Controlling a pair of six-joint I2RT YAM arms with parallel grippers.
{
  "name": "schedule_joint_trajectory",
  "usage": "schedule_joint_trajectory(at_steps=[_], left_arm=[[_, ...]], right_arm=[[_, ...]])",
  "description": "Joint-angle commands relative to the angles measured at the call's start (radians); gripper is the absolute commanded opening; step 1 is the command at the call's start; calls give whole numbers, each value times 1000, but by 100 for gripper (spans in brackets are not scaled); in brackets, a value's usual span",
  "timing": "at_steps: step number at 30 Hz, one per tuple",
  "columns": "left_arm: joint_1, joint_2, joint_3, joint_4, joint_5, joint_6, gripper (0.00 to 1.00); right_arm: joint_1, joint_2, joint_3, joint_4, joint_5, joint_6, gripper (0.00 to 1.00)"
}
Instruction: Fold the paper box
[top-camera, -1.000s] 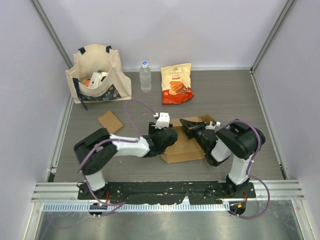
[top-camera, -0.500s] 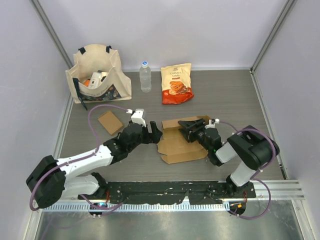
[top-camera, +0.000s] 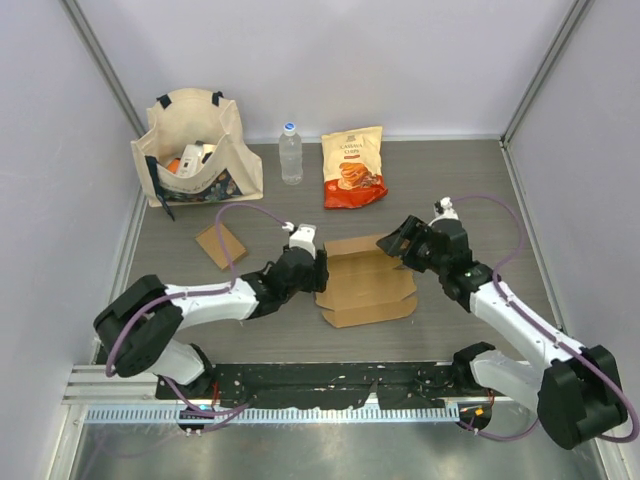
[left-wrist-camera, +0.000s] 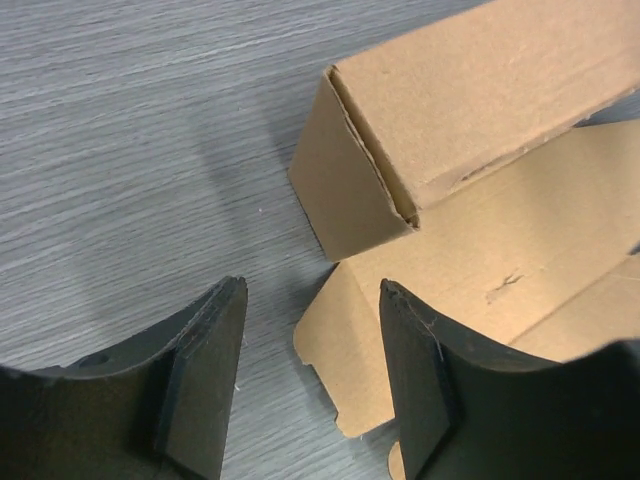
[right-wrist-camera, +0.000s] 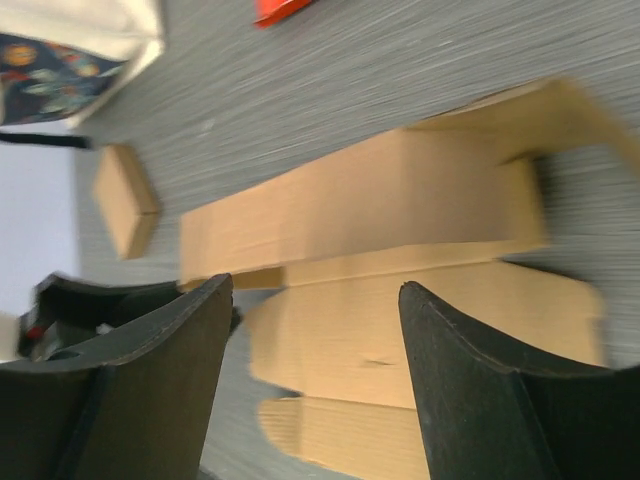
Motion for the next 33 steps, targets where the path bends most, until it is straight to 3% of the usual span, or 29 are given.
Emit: schedule_joint_trajectory(at_steps=[1, 7, 11, 19, 24, 27, 33], left_arm=[[-84, 62, 72, 86, -225, 73, 59], [-98, 163, 123, 123, -276, 61, 61], [-98, 232, 146, 145, -328, 76, 55], [-99, 300, 150, 257, -380, 121, 38], [-101, 331, 156, 280, -410, 130, 36], [-101, 343, 158, 287, -419, 127, 29], [-102, 346, 160, 292, -437, 130, 9]], right_arm=[[-48, -32, 122, -401, 131, -329, 71], [-49, 60, 228, -380, 167, -449, 61], [-49, 158, 309, -391, 149, -492, 58], [-49, 238, 374, -368, 83, -432, 61], [-49, 300, 394, -359, 42, -382, 59], [-48, 327, 403, -354, 19, -366, 57], [-66, 339, 383, -274, -41, -235, 41]])
